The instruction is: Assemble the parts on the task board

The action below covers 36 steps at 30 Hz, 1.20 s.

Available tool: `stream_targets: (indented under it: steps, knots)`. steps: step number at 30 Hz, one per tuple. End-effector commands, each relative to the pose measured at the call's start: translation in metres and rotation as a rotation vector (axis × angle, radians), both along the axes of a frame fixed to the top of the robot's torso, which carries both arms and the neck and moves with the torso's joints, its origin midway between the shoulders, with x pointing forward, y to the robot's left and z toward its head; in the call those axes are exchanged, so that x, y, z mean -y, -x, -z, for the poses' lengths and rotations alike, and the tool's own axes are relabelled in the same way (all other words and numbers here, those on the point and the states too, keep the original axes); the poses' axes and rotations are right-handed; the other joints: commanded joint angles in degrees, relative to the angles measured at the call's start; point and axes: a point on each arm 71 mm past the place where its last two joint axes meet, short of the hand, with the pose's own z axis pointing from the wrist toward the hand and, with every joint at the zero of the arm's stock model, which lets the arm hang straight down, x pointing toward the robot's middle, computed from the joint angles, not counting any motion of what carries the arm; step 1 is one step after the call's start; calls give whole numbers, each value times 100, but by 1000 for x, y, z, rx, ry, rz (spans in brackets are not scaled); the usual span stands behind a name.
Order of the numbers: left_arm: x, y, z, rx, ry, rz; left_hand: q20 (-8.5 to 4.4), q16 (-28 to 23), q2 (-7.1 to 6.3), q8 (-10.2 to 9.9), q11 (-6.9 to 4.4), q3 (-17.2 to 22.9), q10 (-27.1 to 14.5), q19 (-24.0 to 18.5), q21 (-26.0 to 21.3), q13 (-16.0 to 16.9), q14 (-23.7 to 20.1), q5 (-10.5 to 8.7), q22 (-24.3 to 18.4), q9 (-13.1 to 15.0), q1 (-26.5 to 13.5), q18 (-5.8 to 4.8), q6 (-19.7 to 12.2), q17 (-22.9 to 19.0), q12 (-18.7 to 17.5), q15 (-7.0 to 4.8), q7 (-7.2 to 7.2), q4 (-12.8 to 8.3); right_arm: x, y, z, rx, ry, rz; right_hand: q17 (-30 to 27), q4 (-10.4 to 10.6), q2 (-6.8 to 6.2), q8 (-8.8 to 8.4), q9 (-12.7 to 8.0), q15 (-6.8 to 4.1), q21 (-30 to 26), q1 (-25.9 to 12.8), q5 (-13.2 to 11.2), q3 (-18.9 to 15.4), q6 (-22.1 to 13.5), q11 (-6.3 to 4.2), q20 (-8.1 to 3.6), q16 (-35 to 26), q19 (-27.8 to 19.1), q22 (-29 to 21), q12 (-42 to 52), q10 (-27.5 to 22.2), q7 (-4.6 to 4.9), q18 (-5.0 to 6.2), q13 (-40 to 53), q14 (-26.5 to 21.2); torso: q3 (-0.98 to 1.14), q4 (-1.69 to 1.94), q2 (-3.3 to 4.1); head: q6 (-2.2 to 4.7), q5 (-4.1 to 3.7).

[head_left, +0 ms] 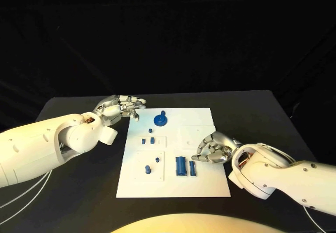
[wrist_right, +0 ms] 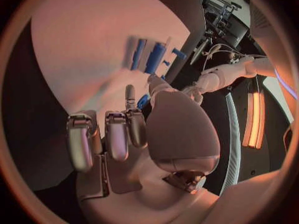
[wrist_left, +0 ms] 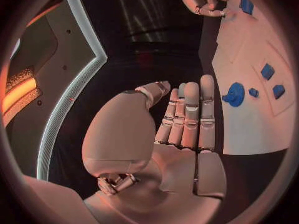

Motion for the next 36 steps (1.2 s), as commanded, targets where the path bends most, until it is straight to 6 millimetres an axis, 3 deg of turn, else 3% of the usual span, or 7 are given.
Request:
stream_targets:
  steps: [1,22,23,25,26,33,36]
  knots:
    - [1,-2,1,7,-3,-36,7,-20,29,29,4,25,-46,34,-31,5,-11,27,-8,-8,-11,87,-56,-9,23,25,7,3,4,-18,-16,96,-212,-15,828,-9,94,-96,-25,65,-445,141,-95,-134,-110,71,61,-137,444,1367,-324,9,53,19,912,441,-44,-14,-72,40,-7]
    - [-4,-54,11,134,-25,-353,547,-2567,-126,3,318,-1,-628,-992,-2464,-440,-1747,-5,-1506,-101,-89,72,-521,-1332,-306,529,119,80,66,-152,-31,246,-587,313,-4339,-69,-123,-321,-455,739,-8308,1196,352,1675,-907,730,714,-6019,-2351,-2777,-6438,-2863,597,967,-4818,-2363,-83,-135,-337,943,153]
    - [1,-50,15,77,-46,-278,-830,-6671,942,-1545,-707,-3147,-5744,-5457,-5093,-1003,-5958,-1376,-3666,-1479,-2395,-970,-5131,-2723,-2235,-267,-1104,-467,68,-149,-31,273,-441,315,-7492,-1666,1037,-2214,-2847,325,-8953,-1336,-846,-610,-5481,-66,-270,-8782,-4163,-7494,-8170,-8402,-536,-82,-7490,-4200,-111,-116,-315,863,135]
    - [2,-49,15,78,-47,-281,-830,-6671,942,-1545,-707,-3147,-5744,-5457,-5093,-1003,-5958,-1376,-3666,-1479,-2652,-970,-5131,-2723,-2235,-267,-1104,-467,67,-149,-31,273,-448,315,-7492,-1666,1037,-2214,-2847,325,-8953,-1654,-846,-610,-5481,-66,-270,-8782,-4368,-7494,-8170,-8402,-536,-82,-7490,-8402,-106,-102,-329,881,126]
    - [3,-49,15,79,-47,-283,-830,-6671,942,-1545,-707,-3147,-5744,-5457,-5093,-1003,-5958,-1376,-3666,-1479,-2843,-970,-5131,-2723,-2235,-267,-1104,-467,66,-148,-30,273,-455,316,-7492,-1666,1037,-2214,-2847,325,-8953,-1867,-846,-610,-5481,-66,-270,-8782,-8400,-7494,-8170,-8402,-536,-82,-7490,-8402,-102,-88,-342,897,118]
    - [16,-37,15,93,-50,-327,-830,-6671,942,-1545,-707,-3147,-5744,-5457,-5093,-1003,-5958,-1376,-3666,-1479,-7713,-970,-5131,-2723,-2235,-267,-1104,-467,49,-134,-30,265,-578,331,-7492,-1666,1037,-2214,-2847,325,-8953,-3242,-846,-610,-5481,-66,-270,-8782,-8400,-7494,-8170,-8402,-536,-82,-7490,-8402,-38,113,-524,1136,-2]
    - [25,-28,14,103,-54,-357,-830,-6671,942,-1545,-707,-3147,-5744,-5457,-5093,-1003,-5958,-1376,-3666,-1479,-7713,-970,-5131,-2723,-2235,-267,-1104,-467,39,-124,-30,257,-658,347,-7492,-1666,1037,-2214,-2847,325,-8953,-7309,-846,-610,-5481,-66,-270,-8782,-8400,-7494,-8170,-8402,-536,-82,-7490,-8402,-26,149,-557,1179,-23]
